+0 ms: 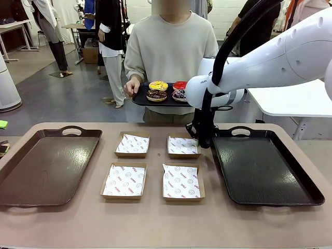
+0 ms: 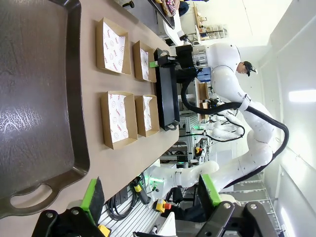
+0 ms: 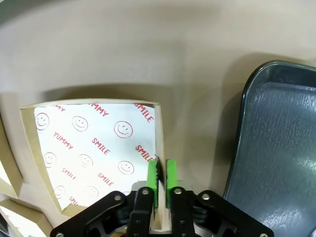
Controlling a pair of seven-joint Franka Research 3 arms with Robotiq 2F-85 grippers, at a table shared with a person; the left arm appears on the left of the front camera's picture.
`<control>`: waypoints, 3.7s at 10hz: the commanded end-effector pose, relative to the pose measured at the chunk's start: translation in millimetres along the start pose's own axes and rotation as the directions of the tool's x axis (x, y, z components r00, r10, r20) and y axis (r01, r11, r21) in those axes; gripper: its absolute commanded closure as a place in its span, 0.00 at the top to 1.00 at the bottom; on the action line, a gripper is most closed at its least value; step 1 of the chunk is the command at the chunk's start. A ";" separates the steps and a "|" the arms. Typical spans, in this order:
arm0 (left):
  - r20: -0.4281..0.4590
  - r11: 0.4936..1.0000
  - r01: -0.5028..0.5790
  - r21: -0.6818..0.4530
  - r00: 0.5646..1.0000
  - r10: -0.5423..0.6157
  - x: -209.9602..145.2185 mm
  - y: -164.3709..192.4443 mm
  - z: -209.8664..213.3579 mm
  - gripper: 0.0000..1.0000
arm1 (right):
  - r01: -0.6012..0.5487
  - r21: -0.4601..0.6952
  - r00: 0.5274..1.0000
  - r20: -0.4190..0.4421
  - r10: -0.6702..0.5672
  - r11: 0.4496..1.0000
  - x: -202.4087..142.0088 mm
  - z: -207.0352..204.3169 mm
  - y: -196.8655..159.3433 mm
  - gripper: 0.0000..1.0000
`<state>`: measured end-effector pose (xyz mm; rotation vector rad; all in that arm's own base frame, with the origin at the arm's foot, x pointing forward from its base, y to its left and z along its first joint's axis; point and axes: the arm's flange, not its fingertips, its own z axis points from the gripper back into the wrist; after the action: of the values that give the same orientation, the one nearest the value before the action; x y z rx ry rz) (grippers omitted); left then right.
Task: Individually package the donuts and arrange them on the tray.
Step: Pick up one Paper togo box, then place the picked Paper togo box on the Handle tray while simultaneously picking up another Paper togo box from the table with the other hand.
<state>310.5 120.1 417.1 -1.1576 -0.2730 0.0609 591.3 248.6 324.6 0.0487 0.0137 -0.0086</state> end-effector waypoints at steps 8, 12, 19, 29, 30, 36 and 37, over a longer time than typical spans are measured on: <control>0.005 1.000 0.005 -0.016 1.000 -0.005 0.0 -0.3 1.7 1.00 | -0.025 0.103 1.000 0.014 0.024 0.994 -25.8 117.8 -3.9 0.00; 0.005 1.000 0.005 -0.016 1.000 -0.005 0.0 -0.3 1.7 1.00 | -0.079 0.038 0.997 -0.002 0.079 0.996 -25.0 177.6 10.5 0.00; 0.005 1.000 0.005 -0.016 1.000 -0.005 0.0 -0.3 1.7 1.00 | -0.071 0.051 0.997 0.005 0.071 0.996 -35.1 183.1 8.5 0.00; 0.005 1.000 0.005 -0.016 1.000 -0.005 0.0 -0.3 1.7 1.00 | -0.071 0.051 0.997 0.005 0.071 0.996 -35.1 183.1 8.5 0.00; 0.005 1.000 0.005 -0.016 1.000 -0.005 0.0 -0.3 1.7 1.00 | -0.071 0.051 0.997 0.005 0.071 0.996 -35.1 183.1 8.5 0.00; 0.005 1.000 0.005 -0.016 1.000 -0.005 0.0 -0.3 1.7 1.00 | -0.071 0.051 0.997 0.005 0.071 0.996 -35.1 183.1 8.5 0.00; 0.005 1.000 0.005 -0.016 1.000 -0.005 0.0 -0.3 1.7 1.00 | -0.071 0.051 0.997 0.005 0.071 0.996 -35.1 183.1 8.5 0.00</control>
<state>310.5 120.1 417.1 -1.1577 -0.2728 0.0610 562.0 250.2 509.2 0.0859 0.0156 0.0698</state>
